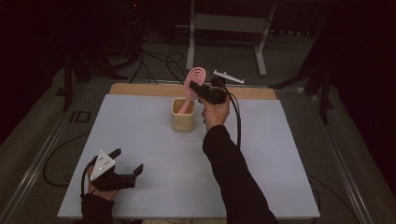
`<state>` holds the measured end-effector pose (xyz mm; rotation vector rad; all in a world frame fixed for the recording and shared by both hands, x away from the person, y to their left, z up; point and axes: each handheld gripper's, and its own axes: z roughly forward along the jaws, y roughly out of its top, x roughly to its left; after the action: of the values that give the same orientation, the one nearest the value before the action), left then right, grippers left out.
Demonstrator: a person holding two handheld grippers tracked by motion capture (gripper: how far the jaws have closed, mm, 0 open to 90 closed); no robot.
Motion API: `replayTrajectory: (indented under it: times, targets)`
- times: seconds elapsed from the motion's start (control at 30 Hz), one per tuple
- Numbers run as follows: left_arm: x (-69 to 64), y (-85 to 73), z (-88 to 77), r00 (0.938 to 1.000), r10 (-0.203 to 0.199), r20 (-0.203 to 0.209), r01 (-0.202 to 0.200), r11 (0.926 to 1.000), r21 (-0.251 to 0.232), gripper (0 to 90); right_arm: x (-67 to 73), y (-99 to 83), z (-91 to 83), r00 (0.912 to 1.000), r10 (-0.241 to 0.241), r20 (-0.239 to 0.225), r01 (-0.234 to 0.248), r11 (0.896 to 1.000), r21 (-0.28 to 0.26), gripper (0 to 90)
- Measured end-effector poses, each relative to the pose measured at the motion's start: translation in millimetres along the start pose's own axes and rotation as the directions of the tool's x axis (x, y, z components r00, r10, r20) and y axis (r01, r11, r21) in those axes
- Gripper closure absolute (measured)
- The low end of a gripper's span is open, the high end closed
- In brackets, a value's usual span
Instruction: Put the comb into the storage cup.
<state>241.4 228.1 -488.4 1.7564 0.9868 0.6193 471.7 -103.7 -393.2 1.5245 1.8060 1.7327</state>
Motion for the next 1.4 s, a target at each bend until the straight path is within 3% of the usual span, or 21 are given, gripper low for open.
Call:
replayTrajectory:
  times: [1.4]
  targets:
    - [-0.4,-0.4,0.3,1.0000,0.004,0.000,-0.004,1.0000,0.002,0.9,3.9,-27.4,15.2,0.9997,-0.010,-0.023,0.011,0.999,0.051,61.5]
